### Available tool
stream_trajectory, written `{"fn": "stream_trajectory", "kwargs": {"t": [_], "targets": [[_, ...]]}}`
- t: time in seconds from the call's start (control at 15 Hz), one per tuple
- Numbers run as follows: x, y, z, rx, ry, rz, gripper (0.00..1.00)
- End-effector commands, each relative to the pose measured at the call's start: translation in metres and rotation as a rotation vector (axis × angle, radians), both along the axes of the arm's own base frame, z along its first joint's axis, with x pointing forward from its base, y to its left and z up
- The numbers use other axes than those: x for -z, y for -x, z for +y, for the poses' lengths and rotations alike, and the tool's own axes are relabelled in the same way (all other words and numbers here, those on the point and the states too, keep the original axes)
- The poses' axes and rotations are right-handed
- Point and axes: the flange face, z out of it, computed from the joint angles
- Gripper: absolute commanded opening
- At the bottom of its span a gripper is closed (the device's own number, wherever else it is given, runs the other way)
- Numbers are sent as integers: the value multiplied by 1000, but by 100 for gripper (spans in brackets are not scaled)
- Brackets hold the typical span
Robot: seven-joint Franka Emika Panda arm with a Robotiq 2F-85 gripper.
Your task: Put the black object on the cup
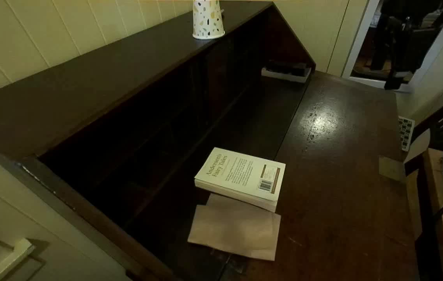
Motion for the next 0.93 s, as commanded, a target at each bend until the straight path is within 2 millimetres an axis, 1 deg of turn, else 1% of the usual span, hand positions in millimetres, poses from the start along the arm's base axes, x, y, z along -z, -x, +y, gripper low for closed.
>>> {"fn": "stream_trajectory", "kwargs": {"t": [0.0,0.33,0.6,0.87], "targets": [[0,0,0,0,0,1,100],[0,0,0,0,0,1,100],[-7,-28,-11,158,-25,-85,100],[-13,-62,-18,253,-26,-152,100]]}}
